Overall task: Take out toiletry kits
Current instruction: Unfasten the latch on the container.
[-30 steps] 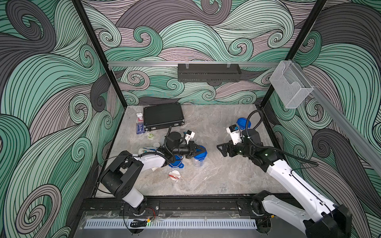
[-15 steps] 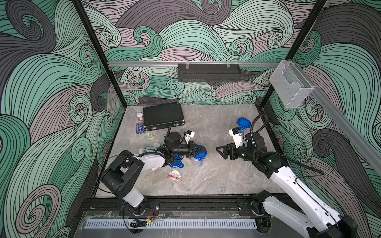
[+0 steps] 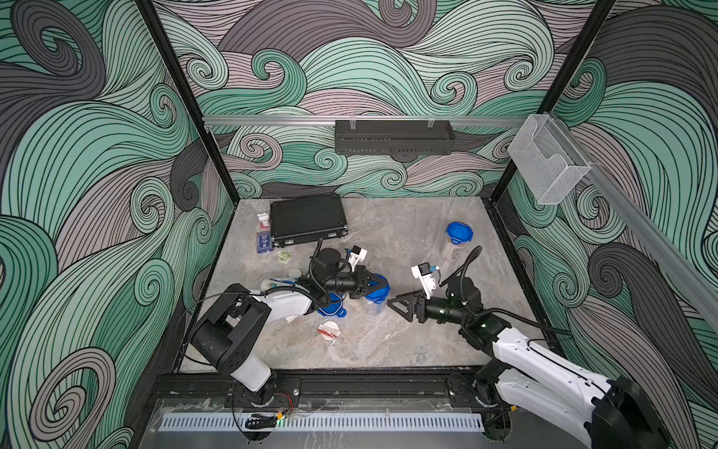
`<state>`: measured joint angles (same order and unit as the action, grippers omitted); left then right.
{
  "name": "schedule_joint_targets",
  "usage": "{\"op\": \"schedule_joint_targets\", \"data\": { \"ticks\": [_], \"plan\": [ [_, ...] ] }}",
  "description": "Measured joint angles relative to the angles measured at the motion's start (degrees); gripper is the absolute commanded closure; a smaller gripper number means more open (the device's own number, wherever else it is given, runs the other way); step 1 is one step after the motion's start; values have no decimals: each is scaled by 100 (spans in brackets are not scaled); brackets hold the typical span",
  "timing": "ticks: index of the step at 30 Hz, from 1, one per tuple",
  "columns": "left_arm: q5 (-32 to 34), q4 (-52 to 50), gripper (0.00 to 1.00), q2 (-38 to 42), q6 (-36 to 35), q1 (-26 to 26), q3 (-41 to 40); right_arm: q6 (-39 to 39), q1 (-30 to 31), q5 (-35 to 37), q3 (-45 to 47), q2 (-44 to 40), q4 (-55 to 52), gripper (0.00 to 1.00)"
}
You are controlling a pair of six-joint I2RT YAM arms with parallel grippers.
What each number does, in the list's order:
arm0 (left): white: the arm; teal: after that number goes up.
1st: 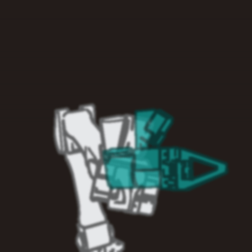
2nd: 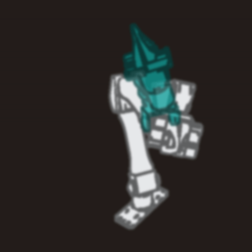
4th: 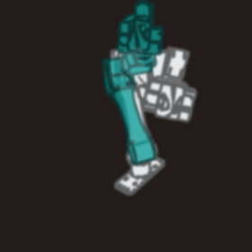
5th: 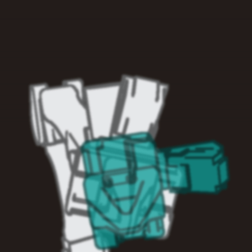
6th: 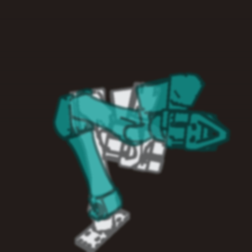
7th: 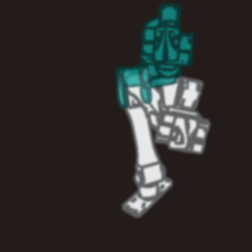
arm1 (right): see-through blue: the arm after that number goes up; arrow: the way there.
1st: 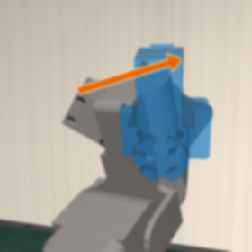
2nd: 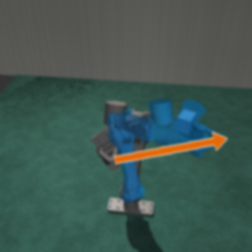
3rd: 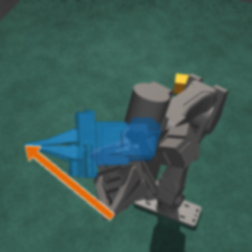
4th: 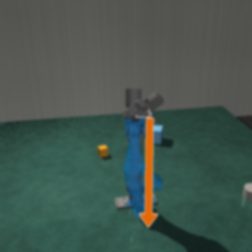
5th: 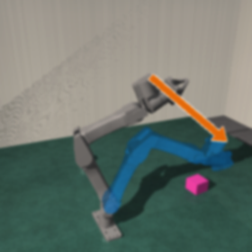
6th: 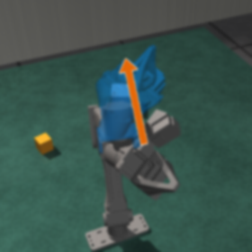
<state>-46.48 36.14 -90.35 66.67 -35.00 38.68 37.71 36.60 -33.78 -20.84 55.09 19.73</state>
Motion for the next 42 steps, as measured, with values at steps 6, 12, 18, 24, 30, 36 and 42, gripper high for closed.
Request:
{"op": "schedule_joint_targets", "data": {
  "ticks": [6,12,18,24,30,36,42],
  "plan": [
    [-13,-52,100,-39,2,0,57,251,505,306,190,420,876,25],
    [-52,-42,100,-70,26,0,57,369,564,514,289,551,1274,25],
    [-61,-11,100,-96,42,0,57,527,608,584,295,940,1604,25],
    [-63,9,100,-94,50,0,50,621,660,638,299,1172,1862,25],
    [-68,15,100,-101,52,0,44,656,684,651,302,1344,2081,24],
    [-68,20,100,-103,55,0,44,669,684,680,330,1381,2192,24],
    [-68,24,100,-107,52,0,42,713,684,662,450,1421,2500,24]
  ]
}}
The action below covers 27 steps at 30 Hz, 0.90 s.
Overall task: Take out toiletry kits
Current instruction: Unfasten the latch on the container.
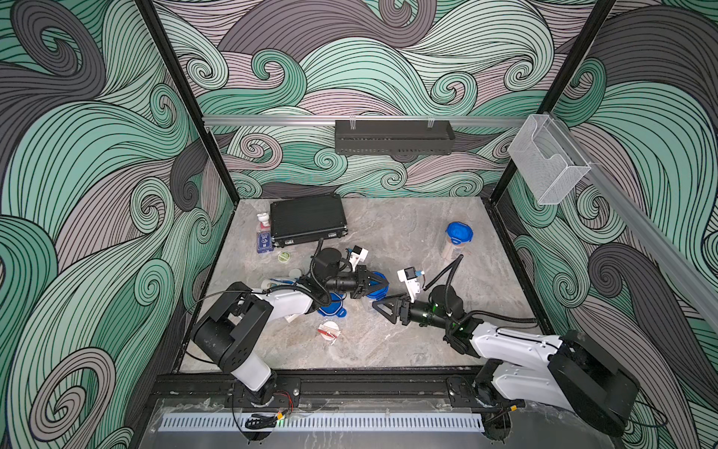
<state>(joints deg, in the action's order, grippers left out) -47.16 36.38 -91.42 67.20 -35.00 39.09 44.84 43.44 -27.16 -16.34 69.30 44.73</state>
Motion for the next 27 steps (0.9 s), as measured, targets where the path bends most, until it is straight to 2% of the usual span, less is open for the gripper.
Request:
{"op": "schedule_joint_targets", "data": {
  "ticks": [15,27],
  "plan": [
    [-2,96,100,-66,-2,2,15,190,-2,-181,295,-7,654,21],
    [0,-15,100,-153,-66,-33,162,-114,-4,-481,297,11,682,20]
  ]
}}
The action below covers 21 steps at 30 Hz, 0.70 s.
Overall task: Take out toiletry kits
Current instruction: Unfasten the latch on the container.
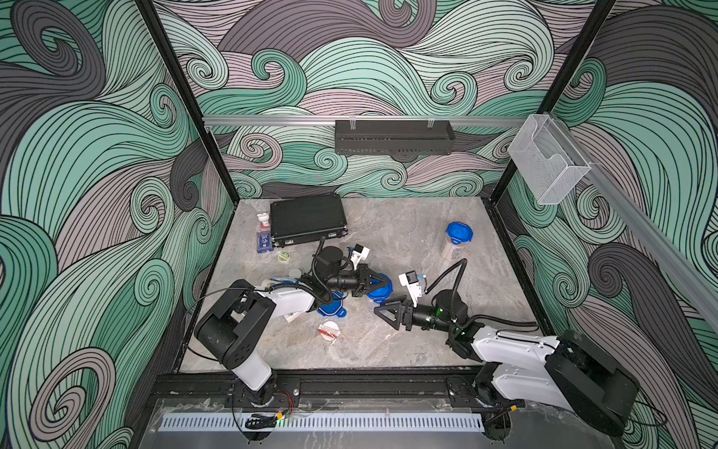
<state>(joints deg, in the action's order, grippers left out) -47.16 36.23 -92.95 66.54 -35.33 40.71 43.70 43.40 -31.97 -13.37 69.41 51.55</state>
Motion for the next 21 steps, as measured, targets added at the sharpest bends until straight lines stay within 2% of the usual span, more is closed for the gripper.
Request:
{"op": "schedule_joint_targets", "data": {
  "ticks": [21],
  "plan": [
    [87,-85,100,-28,-118,-118,0,-275,-35,-461,177,243,610,17]
  ]
}}
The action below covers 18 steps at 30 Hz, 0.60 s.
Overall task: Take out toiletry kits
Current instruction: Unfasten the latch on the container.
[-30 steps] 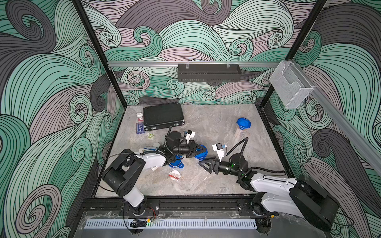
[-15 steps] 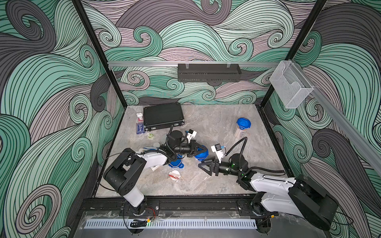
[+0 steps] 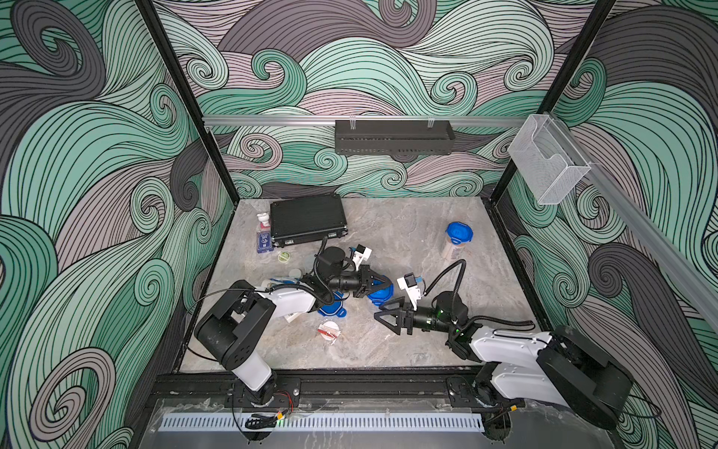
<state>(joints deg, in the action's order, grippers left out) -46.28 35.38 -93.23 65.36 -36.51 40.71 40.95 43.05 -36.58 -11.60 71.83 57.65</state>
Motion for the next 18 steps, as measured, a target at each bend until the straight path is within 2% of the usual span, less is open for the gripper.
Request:
{"op": "schedule_joint_targets", "data": {
  "ticks": [11,18],
  "plan": [
    [83,20,100,7,-24,-76,11,-168,11,-772,-72,-295,468,15],
    [210,-754,100,122,-310,-155,345,-905,11,-844,-584,-1211,-935,10]
  ]
}}
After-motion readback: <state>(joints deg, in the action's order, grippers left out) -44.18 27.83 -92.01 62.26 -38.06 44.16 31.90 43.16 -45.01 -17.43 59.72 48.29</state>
